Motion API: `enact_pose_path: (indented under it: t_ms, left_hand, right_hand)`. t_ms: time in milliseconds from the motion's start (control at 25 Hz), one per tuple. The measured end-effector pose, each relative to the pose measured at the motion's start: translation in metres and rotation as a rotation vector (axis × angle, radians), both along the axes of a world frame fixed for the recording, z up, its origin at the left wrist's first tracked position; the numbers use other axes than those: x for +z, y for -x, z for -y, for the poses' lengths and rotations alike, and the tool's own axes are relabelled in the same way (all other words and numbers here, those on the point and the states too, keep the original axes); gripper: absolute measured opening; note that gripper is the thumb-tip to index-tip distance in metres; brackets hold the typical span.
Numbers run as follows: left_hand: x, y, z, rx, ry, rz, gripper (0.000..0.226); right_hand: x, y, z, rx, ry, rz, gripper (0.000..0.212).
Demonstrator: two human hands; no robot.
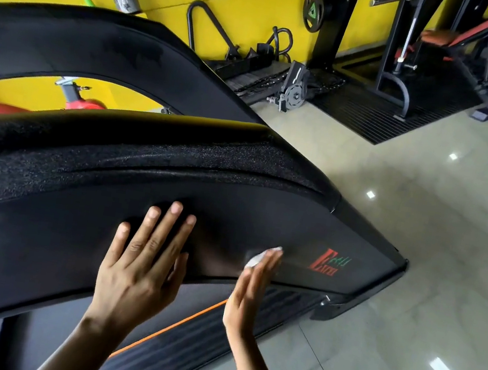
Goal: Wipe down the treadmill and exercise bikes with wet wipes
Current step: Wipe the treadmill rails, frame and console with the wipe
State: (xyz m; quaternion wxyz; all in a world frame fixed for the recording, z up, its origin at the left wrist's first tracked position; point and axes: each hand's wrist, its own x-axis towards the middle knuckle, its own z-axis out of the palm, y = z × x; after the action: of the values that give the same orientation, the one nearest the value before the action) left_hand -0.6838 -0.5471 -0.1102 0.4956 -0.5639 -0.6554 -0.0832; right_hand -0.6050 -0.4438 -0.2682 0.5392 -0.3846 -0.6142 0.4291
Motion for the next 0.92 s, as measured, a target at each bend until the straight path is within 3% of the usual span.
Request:
enact_pose_path:
  t_ms: [80,160,240,280,360,400,480,600,760,840,920]
  left_hand:
    - [-0.002,0.002,0.007,0.004,-0.009,0.012,0.057]
    - [-0.003,0.005,0.011,0.008,-0.011,0.007,0.057]
    - [-0.003,0.008,0.015,0.008,-0.009,-0.002,0.057]
    - [-0.003,0.009,0.018,0.009,-0.013,-0.002,0.056]
    - [-0.002,0.012,0.026,0.021,-0.029,-0.008,0.055]
    - [-0.001,0.014,0.03,0.03,-0.038,-0.007,0.053]
    - [0.001,0.016,0.039,0.038,-0.057,0.003,0.049]
    - [0.007,0.021,0.051,0.048,-0.09,0.014,0.048]
    - [0.014,0.033,0.068,0.052,-0.118,0.006,0.054]
    - [0.014,0.035,0.076,0.071,-0.138,0.007,0.056]
    - [0.014,0.038,0.085,0.086,-0.15,0.016,0.057]
  right_hand:
    - [0.035,0.008,-0.01,-0.015,0.124,-0.081,0.05]
    - [0.053,0.016,0.007,0.051,-0.147,-0.011,0.05]
    - [0.028,0.021,0.034,0.132,-0.456,0.139,0.048]
    - [0.007,0.018,0.042,0.138,-0.498,0.185,0.047]
    - [-0.006,0.013,0.04,0.077,-0.262,0.143,0.048]
    - [0.009,0.014,0.031,0.041,-0.099,0.057,0.048]
    - [0.053,0.02,0.019,-0.003,0.016,-0.073,0.048]
    - [0.103,0.038,0.036,0.08,-0.274,-0.009,0.049]
    - [0.047,0.032,0.065,0.281,-0.752,0.271,0.041]
    - [0.034,0.026,0.054,0.202,-0.658,0.286,0.041]
    - [0.062,0.03,0.044,0.037,-0.369,0.122,0.047]
